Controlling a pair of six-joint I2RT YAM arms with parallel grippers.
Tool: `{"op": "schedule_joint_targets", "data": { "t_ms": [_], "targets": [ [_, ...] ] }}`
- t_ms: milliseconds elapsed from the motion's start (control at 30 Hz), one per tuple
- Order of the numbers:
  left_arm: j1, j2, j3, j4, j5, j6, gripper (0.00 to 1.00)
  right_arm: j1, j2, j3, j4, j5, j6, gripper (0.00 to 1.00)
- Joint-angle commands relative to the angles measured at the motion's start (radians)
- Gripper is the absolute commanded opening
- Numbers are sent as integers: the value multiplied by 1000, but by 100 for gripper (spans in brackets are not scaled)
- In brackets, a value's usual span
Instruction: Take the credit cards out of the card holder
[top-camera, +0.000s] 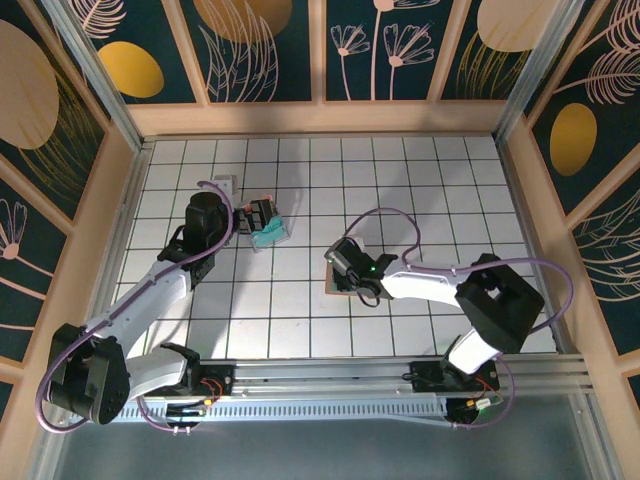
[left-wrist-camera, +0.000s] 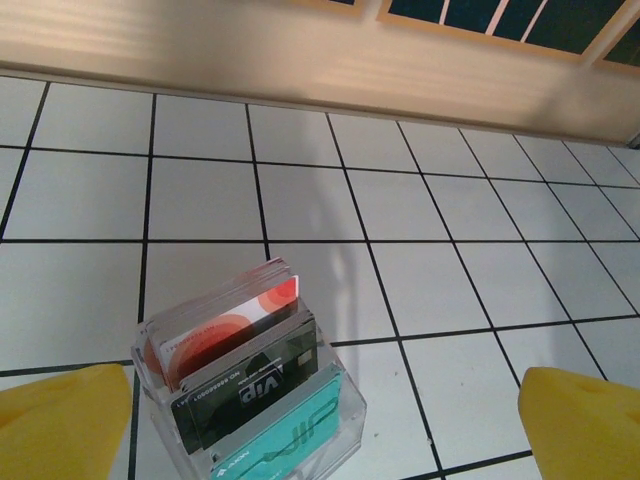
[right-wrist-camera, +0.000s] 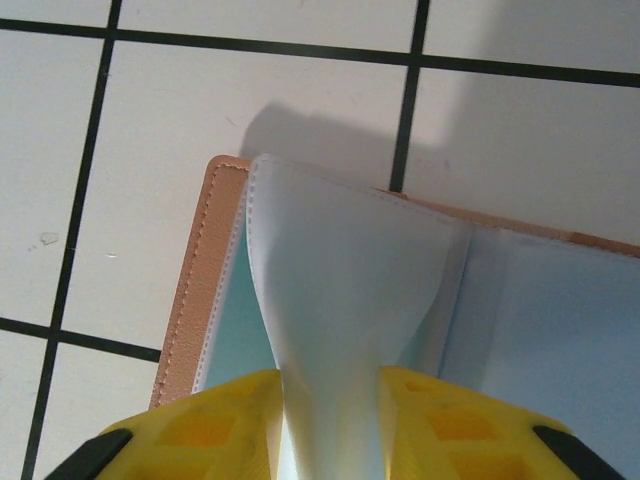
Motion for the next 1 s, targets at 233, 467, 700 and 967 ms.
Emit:
{"op": "schedule_joint_targets", "data": {
  "t_ms": [233,467,700,967],
  "targets": [
    [-135,-81,-60,73,-145,65,99,-30,-116,-67,-28,70,43,33],
    [-219,-70,-99,158,-167,76,99,-78,-182,-135,-12,41,52,32],
    [-363,1,-100,118,-325,131,99,-131,-272,-210,14,7,57,33],
    [-550,183,-37,69,-452,165,99,-201,-383,-309,21,-7,73,33]
  ]
}}
